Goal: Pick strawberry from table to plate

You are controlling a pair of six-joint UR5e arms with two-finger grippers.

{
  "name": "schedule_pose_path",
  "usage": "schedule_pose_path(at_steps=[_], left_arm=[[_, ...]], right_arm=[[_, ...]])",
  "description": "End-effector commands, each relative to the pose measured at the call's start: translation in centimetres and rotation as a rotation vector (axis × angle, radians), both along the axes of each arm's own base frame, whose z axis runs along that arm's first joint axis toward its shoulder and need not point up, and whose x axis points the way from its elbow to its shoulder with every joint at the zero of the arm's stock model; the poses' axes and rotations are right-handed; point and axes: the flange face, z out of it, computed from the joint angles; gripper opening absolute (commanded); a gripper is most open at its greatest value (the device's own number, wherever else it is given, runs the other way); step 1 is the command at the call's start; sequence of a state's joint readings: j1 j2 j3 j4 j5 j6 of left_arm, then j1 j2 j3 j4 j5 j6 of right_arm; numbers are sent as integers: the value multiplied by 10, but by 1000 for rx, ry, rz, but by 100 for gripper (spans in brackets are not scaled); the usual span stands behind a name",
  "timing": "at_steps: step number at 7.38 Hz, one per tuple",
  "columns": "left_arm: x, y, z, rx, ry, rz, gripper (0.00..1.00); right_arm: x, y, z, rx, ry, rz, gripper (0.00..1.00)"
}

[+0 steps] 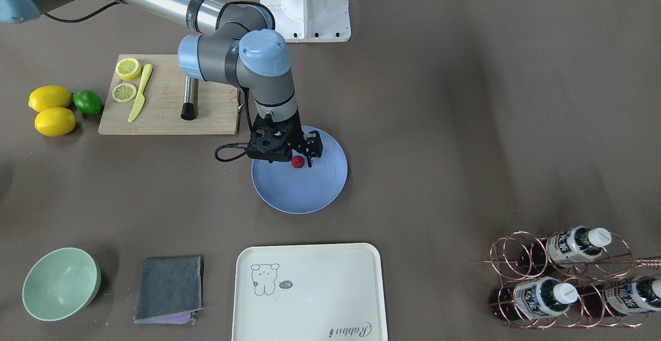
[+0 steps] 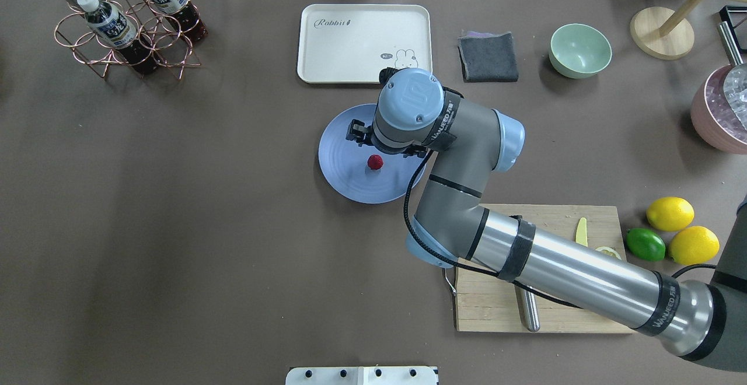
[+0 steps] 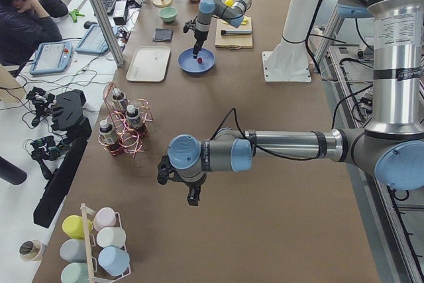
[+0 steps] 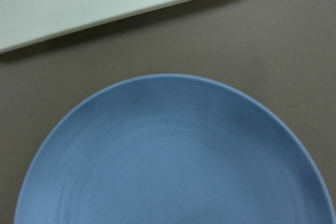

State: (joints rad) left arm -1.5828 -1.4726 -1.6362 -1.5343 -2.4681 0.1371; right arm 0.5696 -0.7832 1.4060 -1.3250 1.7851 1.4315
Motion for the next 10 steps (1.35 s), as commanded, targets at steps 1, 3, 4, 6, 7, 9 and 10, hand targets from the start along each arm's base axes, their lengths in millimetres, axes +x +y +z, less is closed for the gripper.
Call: schedule_pose_path(at_steps=[1,3,4,6,7,9,10], left_arm=[[0,4,25,-26,-6,1,100],[0,7,26,-32,-4,0,100],[0,0,18,-16,-8,0,100],[1,-8,10,-2,-6,-1,100],[1,-10,8,5,-8,0,100],[1,-10,4,16,-8,1,100],[1,-10,3,17,-8,1,100]], right_arm=[[67,-40,22,-51,-12,11,100],[180,-53,66,-1,73,-91,100],[237,-57,95,14,109,-129,100],[335,-64,154,43,186,-203,100],[379,-65,188,77,224,-243,100],[467,-46,268,102,261,-333,100],[505,-33,300,114,281,-366,100]])
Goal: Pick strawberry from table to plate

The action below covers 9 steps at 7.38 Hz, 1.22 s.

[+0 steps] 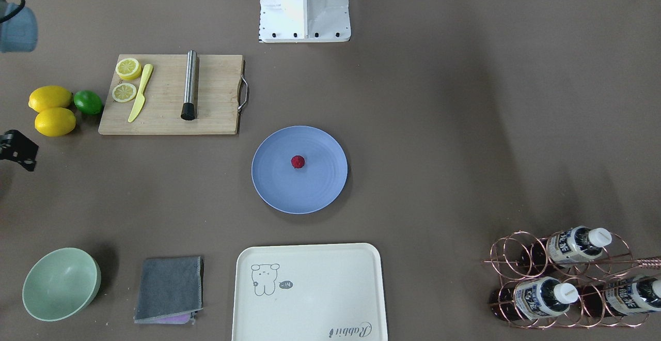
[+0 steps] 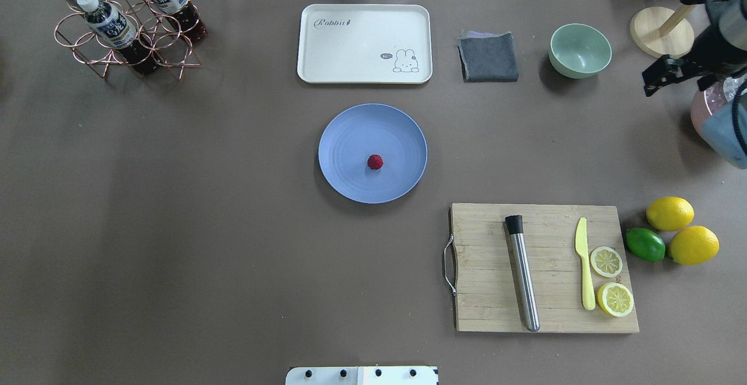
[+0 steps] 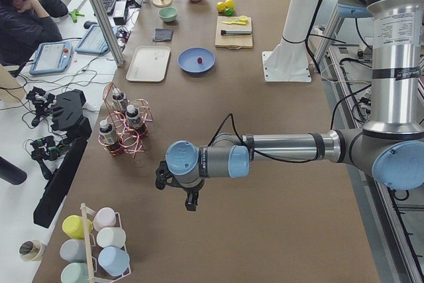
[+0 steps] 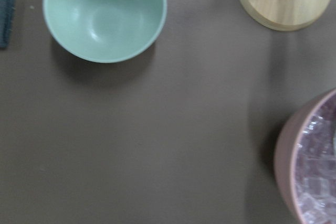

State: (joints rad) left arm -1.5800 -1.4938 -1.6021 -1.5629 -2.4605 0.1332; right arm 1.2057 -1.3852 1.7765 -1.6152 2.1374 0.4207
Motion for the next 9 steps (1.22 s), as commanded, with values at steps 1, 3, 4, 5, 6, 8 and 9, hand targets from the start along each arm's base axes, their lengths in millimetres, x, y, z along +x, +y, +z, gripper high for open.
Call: schedule_pose_path(at_steps=[1,3,4,5,6,8,9], left_arm=[[1,-1,-3,6,0,2,100],[1,-6,-5,11,0,2,100],[1,-5,-4,7,0,1,100],[-1,-4,-4,4,0,-3,100],[-1,-2,-3,9,0,-1,100],[-2,-6,-7,14,-11,-4,100],[-4,-7,-8,18,-35,-4,100]], right_arm=[[87,32,69,21,35,-68,100],[142,65,113,37,14,-129,100],[159,77,128,38,20,-142,100],[169,96,151,8,25,-148,100],[176,109,163,-23,24,-128,100],[178,124,177,-60,22,-119,100],[178,126,187,-81,24,-119,100]])
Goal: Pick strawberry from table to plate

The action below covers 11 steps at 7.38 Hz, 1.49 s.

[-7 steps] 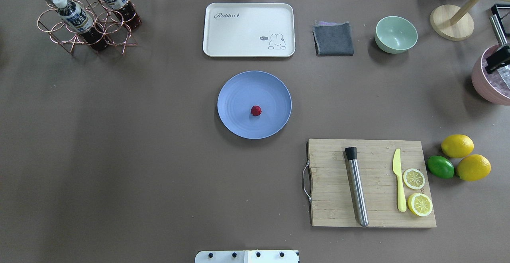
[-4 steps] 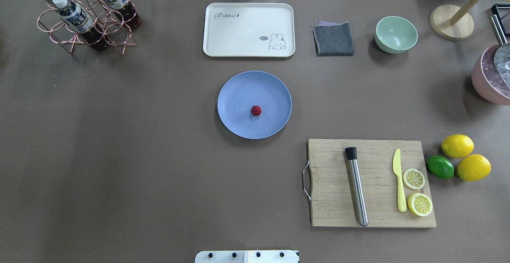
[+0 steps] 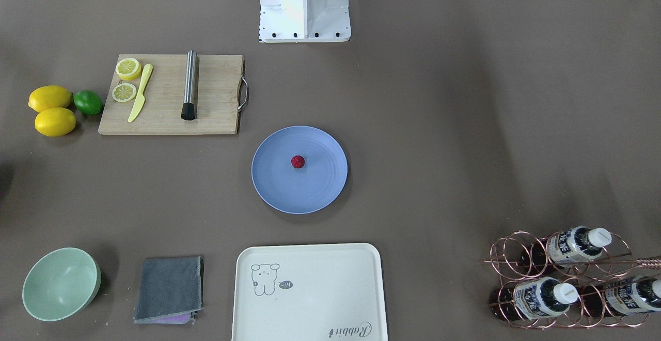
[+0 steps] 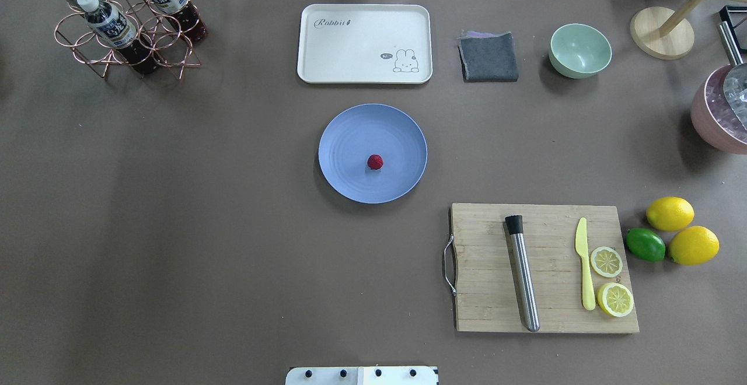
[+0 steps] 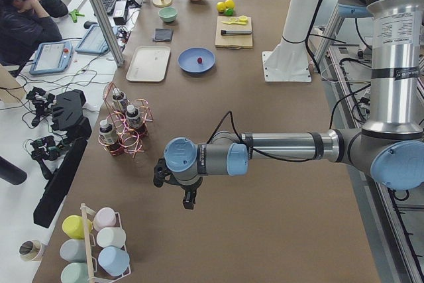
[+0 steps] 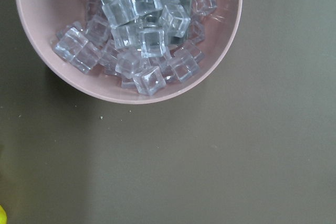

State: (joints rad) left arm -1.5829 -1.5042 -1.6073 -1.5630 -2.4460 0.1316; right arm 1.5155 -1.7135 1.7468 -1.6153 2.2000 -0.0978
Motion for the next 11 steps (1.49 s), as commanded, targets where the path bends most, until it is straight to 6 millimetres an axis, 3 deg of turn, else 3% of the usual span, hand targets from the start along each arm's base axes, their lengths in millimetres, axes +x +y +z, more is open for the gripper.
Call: schedule_pose_path(at_steps=[1,4,11], left_arm=[[-2,-6,-3,9,-44,0,100],[-3,-8,-5,20,-49,4,100],[-3,-5,-1,5,-47,-2,100]], right_arm=[[1,3,12,-25,0,3,100],[-7,6,13,-45,-95,6,100],[-7,5,10,-40,-107,6,100]])
